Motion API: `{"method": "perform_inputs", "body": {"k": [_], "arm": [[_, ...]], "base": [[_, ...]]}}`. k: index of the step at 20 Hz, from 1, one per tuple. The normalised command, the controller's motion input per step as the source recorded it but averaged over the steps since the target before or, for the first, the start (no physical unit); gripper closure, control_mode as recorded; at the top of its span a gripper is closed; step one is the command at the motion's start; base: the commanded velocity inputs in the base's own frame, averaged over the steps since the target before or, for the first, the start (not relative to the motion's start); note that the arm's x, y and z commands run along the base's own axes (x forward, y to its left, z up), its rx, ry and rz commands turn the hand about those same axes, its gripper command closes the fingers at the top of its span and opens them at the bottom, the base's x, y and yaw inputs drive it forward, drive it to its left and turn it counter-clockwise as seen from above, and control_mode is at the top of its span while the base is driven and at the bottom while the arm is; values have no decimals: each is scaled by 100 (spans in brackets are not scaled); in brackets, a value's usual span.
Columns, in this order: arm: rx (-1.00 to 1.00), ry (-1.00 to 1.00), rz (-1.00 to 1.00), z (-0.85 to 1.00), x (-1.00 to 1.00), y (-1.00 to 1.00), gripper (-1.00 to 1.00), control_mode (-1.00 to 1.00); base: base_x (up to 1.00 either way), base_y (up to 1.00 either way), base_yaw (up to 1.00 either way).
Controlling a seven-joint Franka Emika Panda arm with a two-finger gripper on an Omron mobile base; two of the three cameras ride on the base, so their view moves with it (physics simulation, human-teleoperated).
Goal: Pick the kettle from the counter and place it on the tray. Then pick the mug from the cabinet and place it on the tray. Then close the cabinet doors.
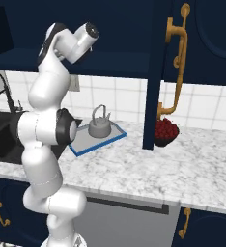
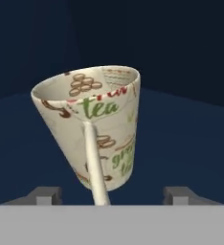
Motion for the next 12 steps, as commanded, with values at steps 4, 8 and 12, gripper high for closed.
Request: {"method": "perform_inputs", "body": {"k": [4, 8, 12], "arm": [[0, -19, 9, 0, -40, 19, 100, -100], [0, -22, 8, 0, -45, 21, 100, -100], [0, -13, 0, 0, -51, 6, 100, -100]], "base": [[0, 0, 0], [0, 0, 0], [0, 0, 0]]}}
